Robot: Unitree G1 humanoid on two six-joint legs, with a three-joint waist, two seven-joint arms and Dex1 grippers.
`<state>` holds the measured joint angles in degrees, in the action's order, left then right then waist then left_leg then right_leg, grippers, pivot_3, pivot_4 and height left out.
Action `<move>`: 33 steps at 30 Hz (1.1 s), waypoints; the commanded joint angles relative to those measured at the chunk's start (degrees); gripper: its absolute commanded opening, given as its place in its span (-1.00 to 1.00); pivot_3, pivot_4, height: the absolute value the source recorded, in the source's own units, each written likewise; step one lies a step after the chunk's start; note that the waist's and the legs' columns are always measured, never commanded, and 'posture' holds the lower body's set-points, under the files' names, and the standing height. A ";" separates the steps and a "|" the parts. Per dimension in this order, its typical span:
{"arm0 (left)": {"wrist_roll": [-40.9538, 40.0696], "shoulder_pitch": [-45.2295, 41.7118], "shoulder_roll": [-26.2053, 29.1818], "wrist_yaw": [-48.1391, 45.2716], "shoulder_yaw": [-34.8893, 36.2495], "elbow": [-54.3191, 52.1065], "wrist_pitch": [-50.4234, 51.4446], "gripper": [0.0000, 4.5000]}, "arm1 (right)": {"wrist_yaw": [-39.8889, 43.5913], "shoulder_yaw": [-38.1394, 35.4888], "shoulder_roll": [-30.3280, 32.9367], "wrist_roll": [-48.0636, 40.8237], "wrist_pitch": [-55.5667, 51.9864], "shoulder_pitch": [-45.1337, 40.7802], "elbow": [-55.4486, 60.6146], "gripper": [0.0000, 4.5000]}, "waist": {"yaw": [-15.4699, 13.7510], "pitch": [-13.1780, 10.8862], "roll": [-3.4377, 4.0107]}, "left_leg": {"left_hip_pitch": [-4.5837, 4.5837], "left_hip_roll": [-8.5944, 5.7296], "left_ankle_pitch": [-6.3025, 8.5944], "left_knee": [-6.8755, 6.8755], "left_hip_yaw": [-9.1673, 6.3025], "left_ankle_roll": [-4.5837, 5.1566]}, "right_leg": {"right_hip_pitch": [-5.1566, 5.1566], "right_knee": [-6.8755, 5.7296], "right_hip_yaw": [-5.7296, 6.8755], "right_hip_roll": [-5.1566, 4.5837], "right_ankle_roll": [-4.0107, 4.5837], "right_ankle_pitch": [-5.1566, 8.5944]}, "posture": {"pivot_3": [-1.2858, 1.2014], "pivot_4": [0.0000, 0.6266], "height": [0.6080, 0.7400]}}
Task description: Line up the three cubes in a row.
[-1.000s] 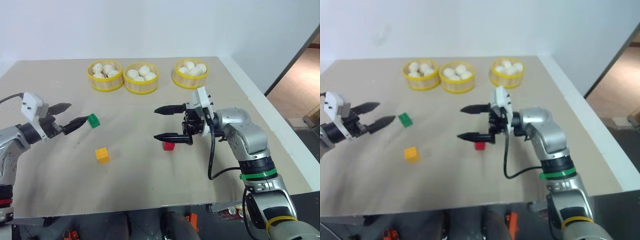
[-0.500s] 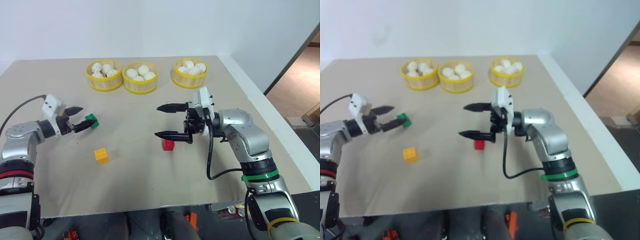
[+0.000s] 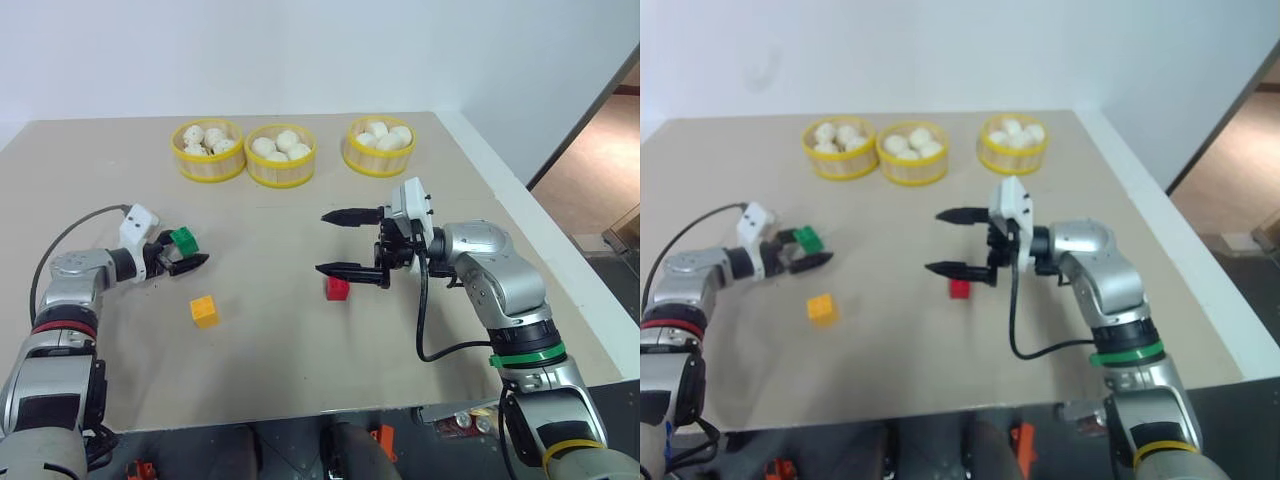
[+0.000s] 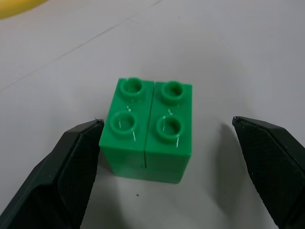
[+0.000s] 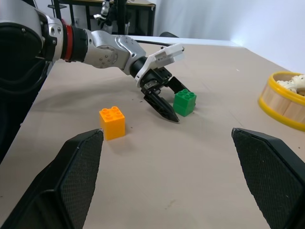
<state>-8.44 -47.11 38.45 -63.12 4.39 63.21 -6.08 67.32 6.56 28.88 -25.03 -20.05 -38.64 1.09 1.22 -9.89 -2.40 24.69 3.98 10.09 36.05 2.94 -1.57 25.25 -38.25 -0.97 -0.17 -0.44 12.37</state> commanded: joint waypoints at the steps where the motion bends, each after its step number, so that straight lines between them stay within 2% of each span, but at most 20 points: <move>1: 1.26 -2.61 -0.13 0.56 0.27 2.27 -1.13 1.00 | -0.20 -1.14 0.76 -0.35 0.83 -0.19 2.74 0.99 | -0.01 0.00 0.00 | 0.00 0.00 0.00 0.00 0.00 0.00 | -0.01 0.00 0.00 0.00 0.00 0.00 | 0.03 -0.52 1.00; 11: 2.33 -3.72 -0.21 1.19 0.90 5.00 -2.29 -0.41 | 0.11 -1.14 1.93 -0.27 0.81 -0.24 2.79 1.00 | 0.01 0.00 0.00 | 0.01 0.00 0.00 0.05 0.00 0.00 | -0.01 0.00 0.00 -0.01 -0.02 -0.01 | 0.03 -0.52 1.00; 16: 1.86 -3.22 0.10 -0.61 1.02 3.81 -1.47 -0.40 | 0.39 -1.33 1.74 -1.57 -0.56 -0.65 3.07 1.00 | 0.01 0.00 0.00 | 0.01 0.00 0.00 0.06 0.01 0.00 | -0.01 -0.01 -0.01 -0.01 -0.03 -0.02 | 0.03 -0.52 1.00; 19: 1.19 -2.58 0.82 -4.92 0.59 -0.70 -1.82 -0.40 | 0.56 -1.67 2.04 -2.78 -1.76 -0.49 4.10 1.00 | 0.00 0.00 0.00 | 0.04 0.00 0.00 0.07 0.00 0.00 | 0.00 -0.01 0.00 -0.01 -0.03 -0.02 | 0.03 -0.52 1.00; 24: -4.47 1.30 2.74 -12.95 0.77 -22.62 9.49 -0.40 | 0.33 -3.07 3.89 -4.78 -4.58 0.48 6.82 1.00 | 0.03 0.00 0.00 | 0.11 0.00 0.00 0.09 -0.02 0.00 | 0.03 -0.01 0.00 -0.02 -0.02 -0.02 | 0.03 -0.52 1.00; 26: -7.34 5.33 4.72 -14.75 -0.05 -36.36 17.07 -0.40 | 0.11 -3.39 4.56 -5.28 -5.08 1.09 7.86 1.00 | 0.11 0.00 0.01 | 0.06 -0.01 0.00 0.12 -0.01 -0.01 | 0.01 -0.01 -0.02 -0.03 -0.04 -0.01 | 0.03 -0.52 1.00; 30: -11.78 10.84 6.19 -13.55 -0.77 -54.85 27.66 -0.40 | -0.25 -3.73 4.95 -5.49 -5.30 2.00 8.82 1.00 | 0.27 -0.01 0.01 | 0.06 0.00 0.01 0.12 -0.01 -0.02 | 0.00 -0.04 -0.06 -0.04 -0.07 0.03 | 0.03 -0.52 1.00; 33: -13.14 15.46 3.67 -8.82 -3.54 -67.86 32.63 -0.40 | -0.77 -3.64 4.61 -5.22 -4.78 2.47 9.01 1.00 | 0.12 -0.01 0.02 | 0.02 0.00 0.01 0.17 -0.02 -0.01 | -0.03 -0.09 -0.06 -0.04 -0.08 0.02 | 0.03 -0.52 1.00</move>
<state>-20.46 -32.87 42.95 -74.38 2.02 1.91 24.36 67.08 4.30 33.41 -29.22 -25.43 -36.21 7.78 1.34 -9.89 -2.39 24.67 3.98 10.10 36.25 2.91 -1.59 25.18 -38.35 -1.04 -0.21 -0.52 12.38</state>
